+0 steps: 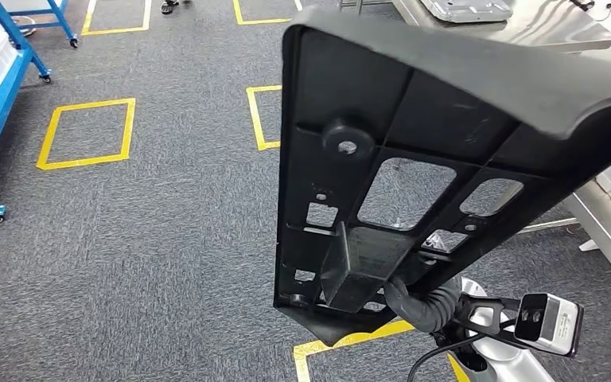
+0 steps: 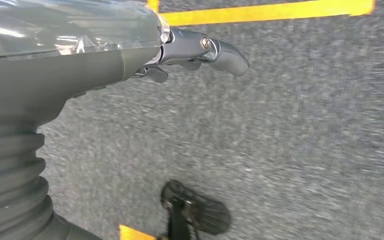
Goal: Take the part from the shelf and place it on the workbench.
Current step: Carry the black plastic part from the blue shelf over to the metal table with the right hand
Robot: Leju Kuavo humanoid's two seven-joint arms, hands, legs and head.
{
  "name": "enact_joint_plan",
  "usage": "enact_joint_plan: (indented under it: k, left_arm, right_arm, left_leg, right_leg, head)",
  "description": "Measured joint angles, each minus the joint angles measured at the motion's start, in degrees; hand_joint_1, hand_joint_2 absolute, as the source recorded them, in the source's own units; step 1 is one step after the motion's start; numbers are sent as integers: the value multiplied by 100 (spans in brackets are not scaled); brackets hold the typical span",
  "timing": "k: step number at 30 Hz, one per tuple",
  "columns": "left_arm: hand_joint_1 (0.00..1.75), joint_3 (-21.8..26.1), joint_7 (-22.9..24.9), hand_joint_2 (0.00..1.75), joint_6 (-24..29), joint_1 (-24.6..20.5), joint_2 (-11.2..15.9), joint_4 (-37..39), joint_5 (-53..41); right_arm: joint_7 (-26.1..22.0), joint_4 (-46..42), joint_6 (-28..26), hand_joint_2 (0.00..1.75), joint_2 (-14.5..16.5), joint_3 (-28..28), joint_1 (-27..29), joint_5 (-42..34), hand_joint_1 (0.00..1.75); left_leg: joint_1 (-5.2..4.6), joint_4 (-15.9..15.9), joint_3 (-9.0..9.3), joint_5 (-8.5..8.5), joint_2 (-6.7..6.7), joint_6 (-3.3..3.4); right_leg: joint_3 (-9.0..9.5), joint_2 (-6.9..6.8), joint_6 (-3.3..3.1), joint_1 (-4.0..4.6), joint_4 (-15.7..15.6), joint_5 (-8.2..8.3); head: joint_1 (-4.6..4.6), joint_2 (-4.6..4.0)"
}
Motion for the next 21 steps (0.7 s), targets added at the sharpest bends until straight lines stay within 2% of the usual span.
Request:
enact_joint_plan:
  k: [1, 2, 3, 4, 5, 6, 7, 9, 10, 11, 12, 13, 14, 15, 16, 17, 18, 19, 20, 21]
  left_arm:
    - [0, -1, -11, 175, -4, -12, 2, -1, 20]
    - [0, -1, -31, 175, -2, -8, 4, -1, 43]
    - [0, -1, -54, 175, 3, 14, 3, -1, 62]
    - [0, 0, -73, 175, 7, 42, 3, -1, 73]
    - [0, 1, -85, 175, 5, 68, 2, -1, 65]
    - [0, 1, -89, 175, -5, 84, 0, -1, 49]
    - [0, 2, -89, 175, -20, 90, -3, -1, 34]
    - [0, 2, -85, 175, -42, 92, -14, -1, 42]
    - [0, 2, -76, 175, -42, 96, -20, -1, 62]
    - [0, 3, -66, 175, -34, 100, -25, -1, 82]
    - [0, 3, -55, 175, -22, 104, -31, -1, 97]
    - [0, 4, -47, 175, -8, 101, -34, -1, 106]
    - [0, 5, -45, 175, 8, 92, -38, -1, 111]
    - [0, 6, -45, 175, 22, 85, -42, -1, 112]
    - [0, 8, -47, 175, 33, 83, -43, -1, 112]
    - [0, 11, -49, 175, 39, 92, -44, -1, 111]
    - [0, 14, -50, 175, 40, 109, -45, -1, 110]
    - [0, 17, -55, 175, 37, 129, -46, -1, 110]
    - [0, 20, -62, 175, 28, 144, -46, -1, 109]
    - [0, 21, -72, 175, 15, 151, -46, -1, 108]
  right_arm:
    - [7, 7, 32, 175, 29, 9, 19, 40, 175]
    - [14, 19, 96, 175, 87, 1, 69, 93, 175]
    - [26, 40, 184, 175, 165, -21, 144, 158, 175]
    - [38, 67, 285, 175, 257, -47, 237, 217, 175]
    - [48, 103, 383, 175, 333, -77, 325, 259, 175]
    - [56, 143, 473, 175, 386, -111, 388, 280, 175]
    - [58, 187, 573, 175, 424, -166, 426, 280, 175]
    - [74, 287, 785, 175, 467, -335, 444, 234, 175]
    - [87, 345, 888, 175, 484, -436, 433, 183, 175]
    - [101, 402, 966, 175, 494, -519, 418, 126, 175]
    - [117, 469, 1030, 175, 502, -597, 403, 68, 175]
    - [132, 531, 1079, 175, 507, -665, 395, 24, 175]
    - [149, 587, 1112, 175, 514, -723, 394, -4, 175]
    - [165, 640, 1134, 175, 522, -776, 383, -24, 175]
    - [183, 687, 1145, 175, 540, -811, 365, -34, 175]
    - [197, 732, 1148, 175, 565, -833, 350, -42, 175]
    - [209, 776, 1148, 175, 588, -843, 338, -48, 175]
    - [220, 819, 1150, 175, 612, -847, 339, -51, 175]
    - [225, 856, 1156, 175, 629, -849, 349, -53, 175]
    - [227, 888, 1164, 175, 638, -851, 357, -54, 175]
  left_leg:
    - [0, -30, 6, 19, 57, 35]
    - [-14, -41, 9, 24, 115, 56]
    - [-29, -47, 9, 23, 177, 69]
    - [-44, -47, 8, 17, 247, 77]
    - [-60, -46, 9, 8, 319, 84]
    - [-74, -46, 14, -1, 389, 88]
    - [-87, -46, 24, -11, 455, 87]
    - [-115, -43, 56, -40, 567, 65]
    - [-127, -41, 70, -56, 623, 45]
    - [-137, -39, 82, -72, 680, 22]
    - [-145, -41, 93, -86, 744, -1]
    - [-146, -46, 110, -97, 812, -24]
    - [-141, -30, 121, -123, 804, -53]
    - [-134, 41, 106, -184, 715, -78]
    - [-124, 230, 31, -305, 563, -103]
    - [-107, 544, -112, -476, 377, -122]
    - [-100, 945, -305, -667, 248, -135]
    - [-95, 1336, -503, -816, 186, -147]
    - [-92, 1582, -641, -863, 167, -156]
    - [-88, 1611, -682, -790, 163, -162]
  right_leg:
    - [-102, -171, 12, 9, 210, -125]
    - [-263, -359, 17, 18, 547, -301]
    - [-455, -474, 23, 25, 938, -477]
    - [-627, -525, 23, 26, 1278, -599]
    - [-720, -547, 16, 27, 1460, -626]
    - [-694, -564, -1, 32, 1407, -541]
    - [-547, -604, -30, 46, 1128, -374]
    - [-113, -866, -120, 125, 330, -54]
    - [38, -982, -164, 172, 40, 24]
    - [107, -1055, -197, 210, -104, 41]
    - [111, -1037, -216, 234, -144, 27]
    - [106, -951, -236, 228, -160, 42]
    - [116, -882, -254, 211, -184, 60]
    - [129, -813, -280, 188, -210, 80]
    - [143, -747, -307, 163, -235, 98]
    - [151, -681, -326, 148, -245, 110]
    - [149, -605, -341, 142, -244, 112]
    - [146, -522, -347, 141, -241, 112]
    - [147, -436, -349, 140, -235, 111]
    - [150, -350, -346, 137, -226, 108]
  head:
    - [1, 0]
    - [1, 0]
    - [1, 0]
    - [1, 0]
    - [1, 0]
    - [1, 0]
    - [2, 0]
    - [2, 0]
    - [2, 0]
    - [2, 0]
    - [2, 0]
    - [1, 0]
    - [1, 0]
    - [1, 0]
    - [0, 0]
    - [0, 0]
    - [-1, 0]
    - [-1, 0]
    - [-1, 0]
    - [-1, 0]
